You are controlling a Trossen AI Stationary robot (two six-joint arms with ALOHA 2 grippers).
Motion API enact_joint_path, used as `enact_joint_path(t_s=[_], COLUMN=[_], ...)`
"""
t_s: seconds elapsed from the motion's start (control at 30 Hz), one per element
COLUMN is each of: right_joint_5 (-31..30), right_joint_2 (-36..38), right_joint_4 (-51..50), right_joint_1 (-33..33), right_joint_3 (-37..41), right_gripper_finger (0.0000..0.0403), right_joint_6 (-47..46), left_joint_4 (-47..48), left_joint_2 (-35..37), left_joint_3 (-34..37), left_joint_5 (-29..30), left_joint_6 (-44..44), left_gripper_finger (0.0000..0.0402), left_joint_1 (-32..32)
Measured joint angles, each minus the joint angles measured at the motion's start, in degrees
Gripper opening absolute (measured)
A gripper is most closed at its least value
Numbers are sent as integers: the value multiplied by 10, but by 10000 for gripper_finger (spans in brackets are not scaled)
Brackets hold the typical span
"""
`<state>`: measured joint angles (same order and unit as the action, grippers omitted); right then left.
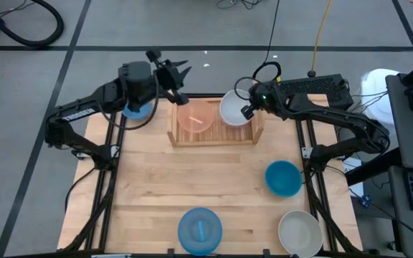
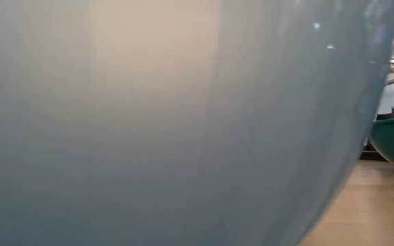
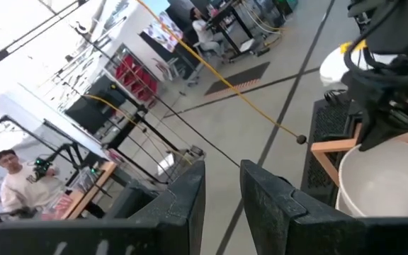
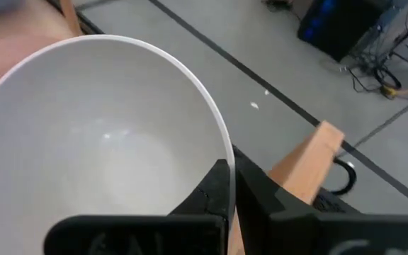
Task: Place and stack bowls onto a shelf
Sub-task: Stack the white bowl on top of the white bowl on the shelf, then stack the bottom blue bowl on top of the orange bowl on the shelf
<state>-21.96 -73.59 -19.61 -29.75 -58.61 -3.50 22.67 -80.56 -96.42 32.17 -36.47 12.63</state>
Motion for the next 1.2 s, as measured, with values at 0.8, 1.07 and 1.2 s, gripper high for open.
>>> enact_joint_path(t_s=[0.8,1.07,1.2], right_joint_5=[43,43,41], right_joint_2=[-98,-97,-97], right_joint_4=[28,50,48], right_joint_1=[-29,-29,-29], right_joint_3=[0,0,0], right_gripper_finger=[13,61,96], right_joint_6=[88,103,104], left_joint_4=[34,58,59], left_joint_2=[-1,-1,-1], left_joint_3=[0,0,0], left_joint_5=[0,-1,-1], left_joint_6=[37,40,40], left_gripper_finger=[95,95,95], left_joint_1=[10,10,10])
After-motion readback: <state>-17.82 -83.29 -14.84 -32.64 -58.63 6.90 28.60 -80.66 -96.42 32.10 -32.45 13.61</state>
